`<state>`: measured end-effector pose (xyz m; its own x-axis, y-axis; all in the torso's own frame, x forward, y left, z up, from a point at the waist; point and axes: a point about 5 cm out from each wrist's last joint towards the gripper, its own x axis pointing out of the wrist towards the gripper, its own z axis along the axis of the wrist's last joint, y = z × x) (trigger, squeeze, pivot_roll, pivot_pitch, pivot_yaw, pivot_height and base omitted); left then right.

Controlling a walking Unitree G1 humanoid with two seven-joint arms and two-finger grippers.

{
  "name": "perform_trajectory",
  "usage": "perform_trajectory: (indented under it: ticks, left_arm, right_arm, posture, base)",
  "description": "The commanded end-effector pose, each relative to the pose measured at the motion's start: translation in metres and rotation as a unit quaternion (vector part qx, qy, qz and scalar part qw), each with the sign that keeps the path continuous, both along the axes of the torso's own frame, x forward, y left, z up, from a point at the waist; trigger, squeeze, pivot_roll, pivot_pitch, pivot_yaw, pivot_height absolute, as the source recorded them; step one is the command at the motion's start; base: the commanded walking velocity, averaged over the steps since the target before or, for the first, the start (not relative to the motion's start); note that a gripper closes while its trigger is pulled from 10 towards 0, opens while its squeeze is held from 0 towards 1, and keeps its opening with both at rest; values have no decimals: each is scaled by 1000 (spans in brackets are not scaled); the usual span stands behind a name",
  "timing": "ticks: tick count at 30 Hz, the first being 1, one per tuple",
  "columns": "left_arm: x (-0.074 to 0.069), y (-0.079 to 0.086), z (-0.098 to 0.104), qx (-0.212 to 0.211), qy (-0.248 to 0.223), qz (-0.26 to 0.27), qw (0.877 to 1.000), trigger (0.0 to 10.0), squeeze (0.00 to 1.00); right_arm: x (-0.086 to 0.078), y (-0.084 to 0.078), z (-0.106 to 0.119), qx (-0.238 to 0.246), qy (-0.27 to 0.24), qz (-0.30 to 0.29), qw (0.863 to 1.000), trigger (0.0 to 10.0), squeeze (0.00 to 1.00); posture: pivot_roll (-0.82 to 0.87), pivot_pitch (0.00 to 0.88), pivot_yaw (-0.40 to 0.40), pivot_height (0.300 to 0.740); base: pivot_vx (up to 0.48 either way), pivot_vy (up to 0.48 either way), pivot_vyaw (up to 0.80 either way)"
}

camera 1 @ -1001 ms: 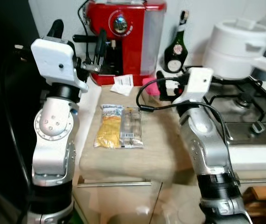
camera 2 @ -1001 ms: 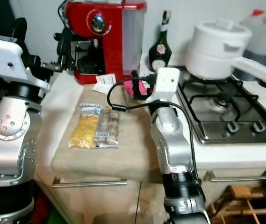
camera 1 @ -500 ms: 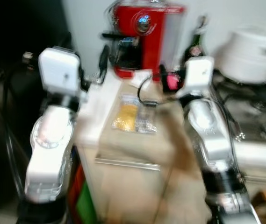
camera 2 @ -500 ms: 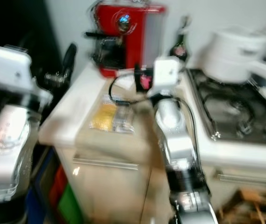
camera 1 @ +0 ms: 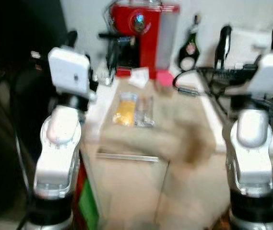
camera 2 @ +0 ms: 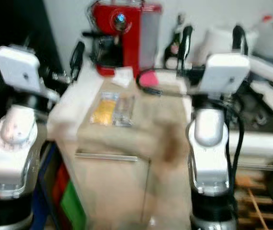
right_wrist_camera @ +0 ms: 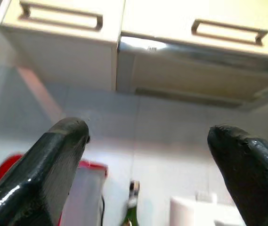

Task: Restocking fridge

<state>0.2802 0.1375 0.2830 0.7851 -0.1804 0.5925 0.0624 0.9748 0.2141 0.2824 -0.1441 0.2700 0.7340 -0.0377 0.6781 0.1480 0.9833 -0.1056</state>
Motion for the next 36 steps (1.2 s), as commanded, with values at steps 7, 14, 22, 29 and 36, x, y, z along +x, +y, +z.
perform_trajectory:
  ticks: [7, 14, 22, 29, 36]
  left_arm:
    - [1, -8, -8, -7, 16, -16, 1000, 10000, 0]
    - [3, -4, -6, -6, 13, -20, 1000, 10000, 0]
    - [4, -6, -7, -4, 13, -22, 1000, 10000, 0]
    - [5, -3, -5, -5, 9, -22, 1000, 10000, 0]
    - [2, -5, -1, -15, -4, -22, 1000, 10000, 0]
  right_arm:
    - [8, 8, 1, -6, 0, 15, 1000, 10000, 0]
    - [10, 9, -1, -5, 4, 13, 1000, 10000, 0]
    - [13, 11, 1, -9, 1, 18, 1000, 10000, 0]
    - [15, 16, -3, -15, 14, 30, 999, 10000, 0]
    - [17, 18, 5, -8, 0, 44, 999, 10000, 0]
  posture:
    - [-39, 0, 2, 740]
    - [-40, 0, 8, 740]
    - [-39, 0, 4, 740]
    - [-45, 0, 7, 740]
    - [-43, 0, 5, 740]
  base:
    - [192, 0, 0]
    - [474, 0, 0]
    - [457, 0, 0]
    - [457, 0, -420]
    - [455, 0, 0]
